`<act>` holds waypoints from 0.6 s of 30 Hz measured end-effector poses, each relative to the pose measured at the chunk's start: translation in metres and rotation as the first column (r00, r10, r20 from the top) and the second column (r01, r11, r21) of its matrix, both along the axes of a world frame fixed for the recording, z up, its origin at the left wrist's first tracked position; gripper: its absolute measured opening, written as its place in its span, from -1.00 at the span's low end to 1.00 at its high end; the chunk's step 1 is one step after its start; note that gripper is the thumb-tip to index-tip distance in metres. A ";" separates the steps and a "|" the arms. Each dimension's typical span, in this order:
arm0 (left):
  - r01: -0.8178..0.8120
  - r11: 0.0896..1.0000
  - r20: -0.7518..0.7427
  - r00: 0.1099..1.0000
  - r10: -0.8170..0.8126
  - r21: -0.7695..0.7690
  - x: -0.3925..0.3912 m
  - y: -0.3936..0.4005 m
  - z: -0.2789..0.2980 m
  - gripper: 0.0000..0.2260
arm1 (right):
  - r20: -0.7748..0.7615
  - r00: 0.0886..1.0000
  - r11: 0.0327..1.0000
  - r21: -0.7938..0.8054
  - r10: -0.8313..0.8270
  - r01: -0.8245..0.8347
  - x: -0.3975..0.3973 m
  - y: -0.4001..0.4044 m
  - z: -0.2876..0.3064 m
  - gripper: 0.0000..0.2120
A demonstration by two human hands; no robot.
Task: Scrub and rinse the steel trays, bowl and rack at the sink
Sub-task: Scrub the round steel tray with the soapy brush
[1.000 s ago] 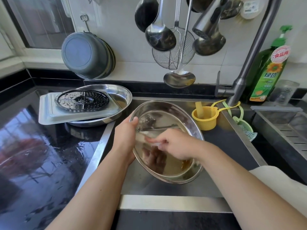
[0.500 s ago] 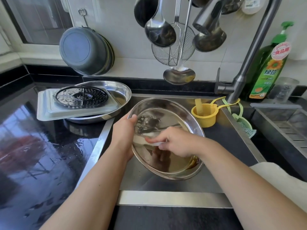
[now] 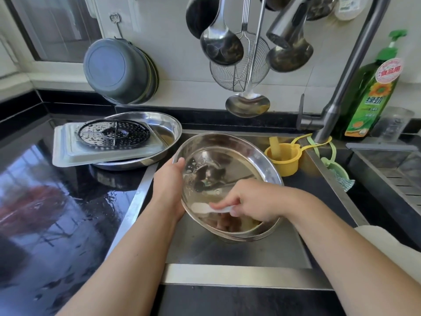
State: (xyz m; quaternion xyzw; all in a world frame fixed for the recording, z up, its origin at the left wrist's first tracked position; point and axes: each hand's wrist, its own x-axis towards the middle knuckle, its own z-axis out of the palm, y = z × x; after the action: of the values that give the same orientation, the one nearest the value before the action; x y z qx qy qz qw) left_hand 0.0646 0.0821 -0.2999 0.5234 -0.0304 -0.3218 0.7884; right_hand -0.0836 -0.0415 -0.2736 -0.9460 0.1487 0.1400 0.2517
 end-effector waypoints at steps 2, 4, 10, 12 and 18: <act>0.018 1.000 0.003 1.000 -0.018 -0.008 -0.002 -0.002 -0.002 -0.75 | 0.146 0.986 0.996 -0.025 -0.084 0.089 0.010 0.008 -0.007 -0.57; 0.051 0.999 -0.022 0.998 -0.051 -0.008 -0.005 -0.003 -0.003 -0.73 | 0.211 0.965 0.986 -0.022 -0.156 0.164 0.020 0.010 -0.007 -0.56; 0.089 0.996 0.052 0.995 -0.087 -0.021 0.001 -0.004 -0.005 -0.71 | -0.124 0.992 1.000 0.010 -0.006 0.007 -0.009 -0.004 0.012 -0.57; 0.103 0.995 0.087 0.991 -0.102 -0.002 -0.003 -0.006 -0.005 -0.70 | -0.001 0.999 0.999 -0.003 -0.048 0.048 -0.001 0.001 0.004 -0.57; 0.108 0.994 0.023 0.994 -0.107 -0.008 0.000 0.000 -0.003 -0.70 | -0.079 0.997 0.998 0.062 0.002 0.003 -0.007 -0.012 0.004 -0.59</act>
State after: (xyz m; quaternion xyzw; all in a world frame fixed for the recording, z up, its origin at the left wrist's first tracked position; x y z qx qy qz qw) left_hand 0.0645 0.0817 -0.3032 0.5209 -0.0691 -0.3576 0.7720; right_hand -0.0904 -0.0536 -0.2692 -0.9314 0.1545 0.1819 0.2748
